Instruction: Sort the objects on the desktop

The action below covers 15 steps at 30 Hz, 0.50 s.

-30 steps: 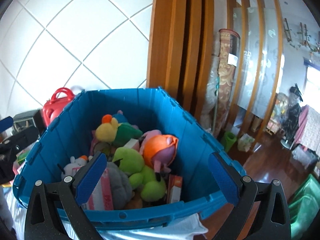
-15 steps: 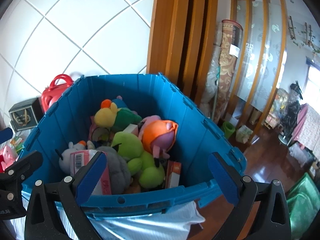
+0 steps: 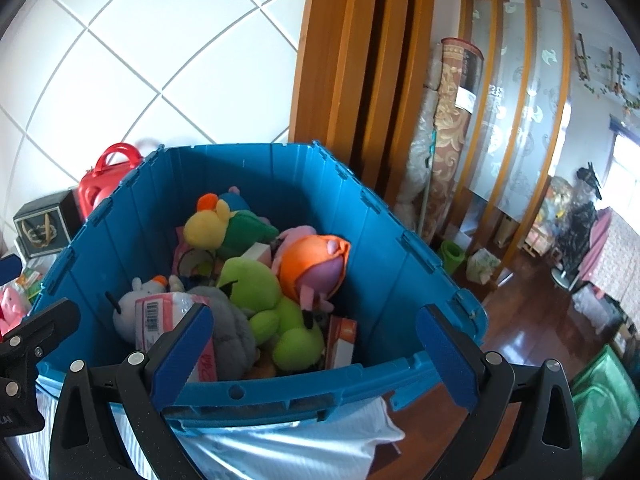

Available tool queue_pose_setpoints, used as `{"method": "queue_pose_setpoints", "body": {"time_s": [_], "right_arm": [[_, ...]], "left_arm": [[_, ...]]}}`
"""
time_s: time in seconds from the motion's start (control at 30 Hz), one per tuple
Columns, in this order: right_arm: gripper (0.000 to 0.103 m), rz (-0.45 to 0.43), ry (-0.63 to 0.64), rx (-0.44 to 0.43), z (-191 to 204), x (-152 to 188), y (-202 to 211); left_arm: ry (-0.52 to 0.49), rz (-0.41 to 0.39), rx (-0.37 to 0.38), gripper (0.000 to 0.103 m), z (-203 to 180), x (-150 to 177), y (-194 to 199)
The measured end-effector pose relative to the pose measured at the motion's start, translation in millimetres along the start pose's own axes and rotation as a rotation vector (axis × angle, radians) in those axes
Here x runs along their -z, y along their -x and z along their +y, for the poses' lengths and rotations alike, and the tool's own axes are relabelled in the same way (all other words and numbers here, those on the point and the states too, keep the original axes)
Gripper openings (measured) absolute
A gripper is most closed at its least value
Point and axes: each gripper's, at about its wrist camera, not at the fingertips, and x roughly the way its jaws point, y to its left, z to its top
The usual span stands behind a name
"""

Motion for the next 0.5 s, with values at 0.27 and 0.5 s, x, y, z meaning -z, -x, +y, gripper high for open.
{"method": "queue_pose_setpoints", "body": {"time_s": [0.27, 0.5], "right_arm": [[0.103, 0.005, -0.011, 0.001, -4.7, 1.6, 0.4], [0.103, 0.001, -0.016, 0.002, -9.0, 0.4, 0.4]], "left_arm": [[0.024, 0.015, 0.008, 0.103, 1.7, 0.5, -2.0], [0.014, 0.011, 0.012, 0.103, -2.0, 0.2, -1.2]]}}
